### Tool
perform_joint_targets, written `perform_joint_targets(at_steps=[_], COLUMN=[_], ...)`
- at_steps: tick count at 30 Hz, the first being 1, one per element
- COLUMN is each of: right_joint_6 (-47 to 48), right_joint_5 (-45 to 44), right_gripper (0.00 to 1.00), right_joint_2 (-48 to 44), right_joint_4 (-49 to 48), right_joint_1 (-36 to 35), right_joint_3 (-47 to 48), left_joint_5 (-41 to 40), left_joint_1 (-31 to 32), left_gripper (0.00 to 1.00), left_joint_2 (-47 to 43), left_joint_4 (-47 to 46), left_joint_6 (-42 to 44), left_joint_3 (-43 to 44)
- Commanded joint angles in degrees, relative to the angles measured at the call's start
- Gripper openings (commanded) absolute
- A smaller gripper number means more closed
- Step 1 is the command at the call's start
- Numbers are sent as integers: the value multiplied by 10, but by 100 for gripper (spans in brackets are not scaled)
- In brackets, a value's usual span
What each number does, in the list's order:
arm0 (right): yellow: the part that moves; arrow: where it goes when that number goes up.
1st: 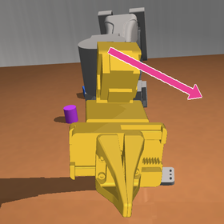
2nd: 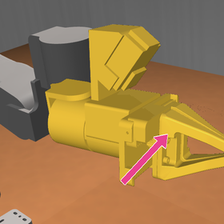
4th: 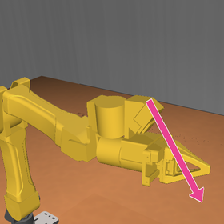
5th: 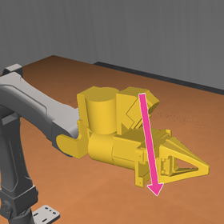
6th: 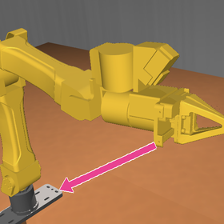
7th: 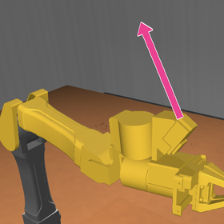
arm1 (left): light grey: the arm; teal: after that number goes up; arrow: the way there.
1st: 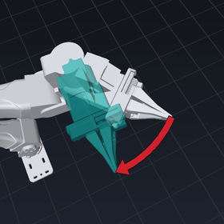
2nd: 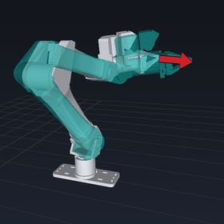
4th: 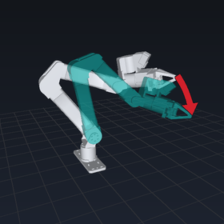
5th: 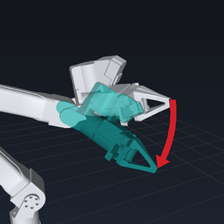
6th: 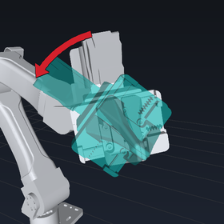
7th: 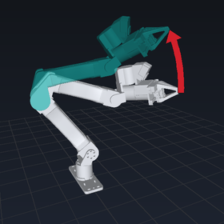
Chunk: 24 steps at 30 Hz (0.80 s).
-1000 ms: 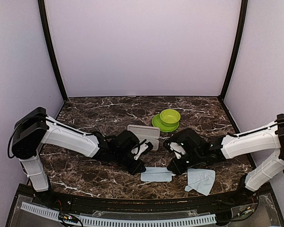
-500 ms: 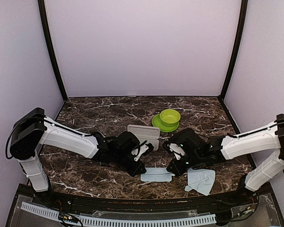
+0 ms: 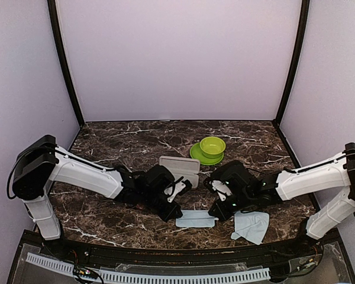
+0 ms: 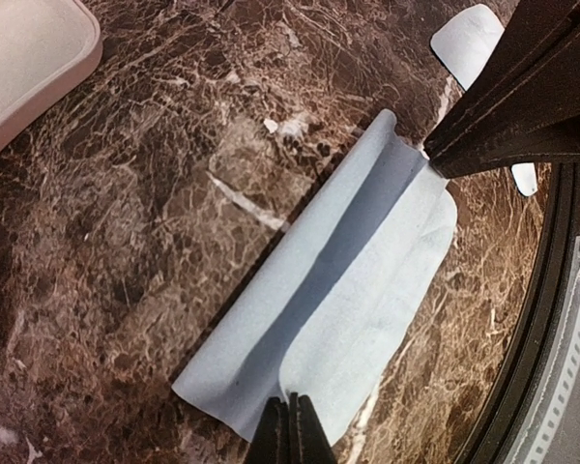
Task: Organize the sunglasses
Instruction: Fold the glasses cleaning cloth at the center of the board.
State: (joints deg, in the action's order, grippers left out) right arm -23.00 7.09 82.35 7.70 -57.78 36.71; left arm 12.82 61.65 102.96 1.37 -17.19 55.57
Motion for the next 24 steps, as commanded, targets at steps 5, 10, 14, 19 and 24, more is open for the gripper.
perform_joint_targets(at_steps=[5, 10, 14, 19, 24], right_joint_6=[-2, -4, -5, -6, -8], right_joint_5=[5, 6, 7, 9, 11], right_gripper=[0, 0, 0, 0, 0], right_joint_2=[12, 13, 9, 6, 1], right_joint_4=[-14, -15, -16, -14, -15], right_joint_1=[-8, -10, -11, -12, -14], right_joint_3=[-4, -5, -6, -7, -9], left_joint_5=[5, 9, 12, 19, 25], left_joint_1=[3, 4, 4, 6, 11], left_gripper=[3, 4, 7, 12, 15], left_joint_2=[-3, 2, 6, 5, 3], left_joint_4=[1, 3, 3, 4, 5], left_joint_6=[-2, 0, -1, 0, 0], left_joint_3=[-9, -8, -8, -8, -8])
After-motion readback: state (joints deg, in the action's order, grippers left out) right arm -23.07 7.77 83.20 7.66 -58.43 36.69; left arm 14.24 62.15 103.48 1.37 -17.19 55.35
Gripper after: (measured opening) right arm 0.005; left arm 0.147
